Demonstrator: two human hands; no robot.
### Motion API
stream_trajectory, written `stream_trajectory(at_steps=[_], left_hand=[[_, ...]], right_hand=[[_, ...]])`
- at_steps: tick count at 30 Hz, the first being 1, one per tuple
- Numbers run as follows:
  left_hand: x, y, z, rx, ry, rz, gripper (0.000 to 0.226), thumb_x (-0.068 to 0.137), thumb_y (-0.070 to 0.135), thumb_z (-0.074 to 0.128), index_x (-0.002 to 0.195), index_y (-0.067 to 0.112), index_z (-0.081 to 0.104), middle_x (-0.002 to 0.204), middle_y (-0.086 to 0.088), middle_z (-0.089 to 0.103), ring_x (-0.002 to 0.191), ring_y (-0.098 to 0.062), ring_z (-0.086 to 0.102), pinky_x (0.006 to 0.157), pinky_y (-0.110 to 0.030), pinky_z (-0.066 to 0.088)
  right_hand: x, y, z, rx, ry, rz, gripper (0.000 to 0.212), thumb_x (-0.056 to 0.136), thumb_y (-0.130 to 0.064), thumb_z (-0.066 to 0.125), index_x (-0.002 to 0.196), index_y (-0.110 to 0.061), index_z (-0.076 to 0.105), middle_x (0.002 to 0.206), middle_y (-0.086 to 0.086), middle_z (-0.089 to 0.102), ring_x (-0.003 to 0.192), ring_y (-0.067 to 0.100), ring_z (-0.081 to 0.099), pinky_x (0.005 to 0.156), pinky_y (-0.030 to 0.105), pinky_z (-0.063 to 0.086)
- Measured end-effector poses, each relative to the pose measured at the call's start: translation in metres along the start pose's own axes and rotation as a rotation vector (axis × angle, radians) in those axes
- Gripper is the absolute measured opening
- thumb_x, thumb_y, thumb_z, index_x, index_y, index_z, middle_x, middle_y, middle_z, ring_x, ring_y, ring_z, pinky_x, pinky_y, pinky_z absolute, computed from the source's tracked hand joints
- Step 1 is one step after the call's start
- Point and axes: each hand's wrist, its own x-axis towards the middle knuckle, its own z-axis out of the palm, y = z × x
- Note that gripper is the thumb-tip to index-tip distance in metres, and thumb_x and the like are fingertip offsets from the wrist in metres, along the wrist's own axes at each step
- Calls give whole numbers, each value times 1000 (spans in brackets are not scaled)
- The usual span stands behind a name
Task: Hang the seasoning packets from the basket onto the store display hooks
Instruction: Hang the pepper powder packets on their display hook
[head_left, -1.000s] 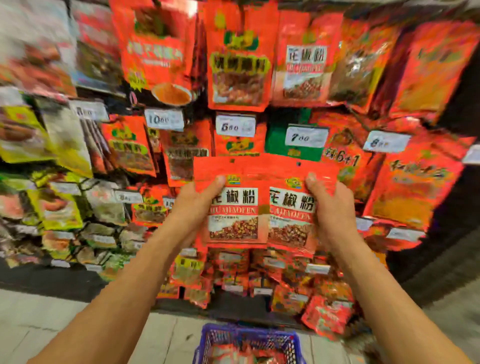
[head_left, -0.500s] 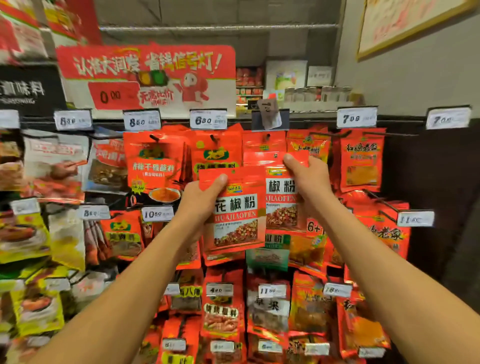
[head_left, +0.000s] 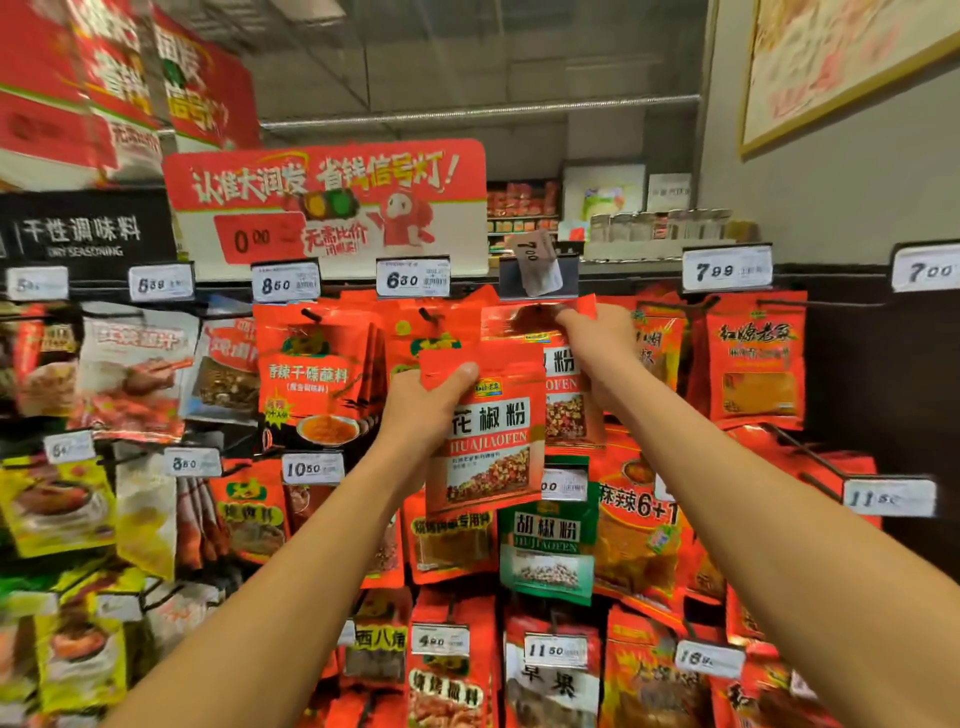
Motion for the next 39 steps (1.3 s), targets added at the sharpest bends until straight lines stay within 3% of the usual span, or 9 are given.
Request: stream_trajectory(at_steps=[6,9,13,17,20,23,25,31,39], left_hand=[[16,0,8,-8,11,20,12,92,27,72,88,16,72,80,0,79,73,-16,76,63,-28,58],[24,-3,14,-30,-3,14,10,92,27,72,92,17,72,83,0,79,76,-17,77,65,-30,59],[39,-2,25,-41,-17,-28,10,90,31,74,90,21,71,80,2,79,71,-16,76,56,-26,57],[53,4,37,-57,-26,-25,28,88,39,75,101,15,69,84,0,79,76,-18,77,59,-28,59],[60,6,46,-58,-50,-37,38,87,45,74,106,13,67,87,-3,80,79,-22,77,66,-36,61],[65,7,58,-57,-61,-58,26,90,40,73,100,18,65,80,-2,79,74,-22,77,62,-36,61],[69,9,64,-51,-41,-82,21,91,38,72,94,19,62,75,-3,78,69,-22,77,60,-37,62],[75,13,76,-140,-3,-132,12,89,28,74,91,17,69,73,-5,77,64,-23,76,56,-34,61],[82,32,81,-1,36,-180,16,85,25,75,93,16,65,75,-8,78,64,-25,76,62,-45,64]], right_hand=[[28,17,12,-132,38,-64,31,89,-40,70,66,-20,64,74,4,73,83,33,73,65,40,54],[42,23,22,-263,64,-60,38,94,-46,65,93,-9,72,93,8,71,104,34,65,76,35,41],[63,26,23,-331,-27,97,59,95,-54,61,124,-3,66,125,16,67,119,36,60,94,38,47],[67,31,11,-326,-2,11,40,97,-51,56,102,-12,64,105,6,66,96,27,60,70,34,43],[56,33,-4,-51,130,-115,29,97,-48,56,100,-20,63,97,-2,65,94,21,63,76,35,46],[36,29,-19,342,-51,-127,33,91,-51,56,95,-19,64,84,5,69,68,18,65,52,28,50],[25,28,-23,337,-170,-132,32,87,-53,59,89,-22,67,74,-1,68,60,13,65,44,22,44],[14,30,-23,150,-230,-185,30,96,-37,67,80,-12,69,74,2,75,68,17,72,61,34,57],[10,20,-9,258,-172,-64,18,86,-23,71,70,-16,66,76,17,74,68,29,71,68,45,56]])
